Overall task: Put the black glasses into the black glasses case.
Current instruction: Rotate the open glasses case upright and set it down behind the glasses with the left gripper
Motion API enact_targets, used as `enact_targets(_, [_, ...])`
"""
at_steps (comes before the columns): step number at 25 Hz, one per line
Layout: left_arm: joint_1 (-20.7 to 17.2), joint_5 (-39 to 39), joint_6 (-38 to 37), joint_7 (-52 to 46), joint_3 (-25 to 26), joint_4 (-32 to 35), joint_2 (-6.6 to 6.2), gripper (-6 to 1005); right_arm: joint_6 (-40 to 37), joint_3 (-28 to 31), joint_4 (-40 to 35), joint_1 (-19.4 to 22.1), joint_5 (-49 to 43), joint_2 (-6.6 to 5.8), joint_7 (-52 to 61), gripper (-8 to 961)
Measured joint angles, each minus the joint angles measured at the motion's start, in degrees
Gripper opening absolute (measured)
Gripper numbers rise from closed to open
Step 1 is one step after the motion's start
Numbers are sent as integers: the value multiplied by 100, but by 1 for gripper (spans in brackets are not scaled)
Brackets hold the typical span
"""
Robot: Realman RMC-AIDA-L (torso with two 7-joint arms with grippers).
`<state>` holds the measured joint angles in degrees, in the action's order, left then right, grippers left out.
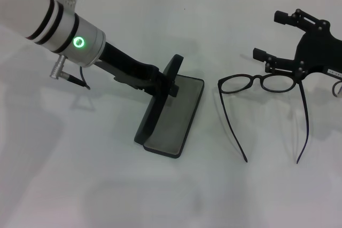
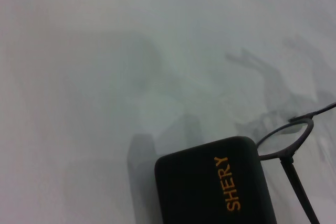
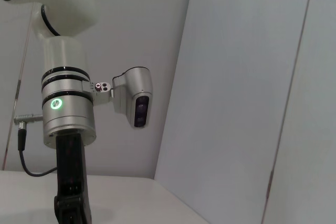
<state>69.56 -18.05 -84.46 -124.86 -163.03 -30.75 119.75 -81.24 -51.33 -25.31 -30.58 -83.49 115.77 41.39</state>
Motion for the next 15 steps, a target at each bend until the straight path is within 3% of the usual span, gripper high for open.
enact_targets(15, [185,-145,-5,180,-11,-18,-16,587,-23,0,0,51,0,5,-64,873])
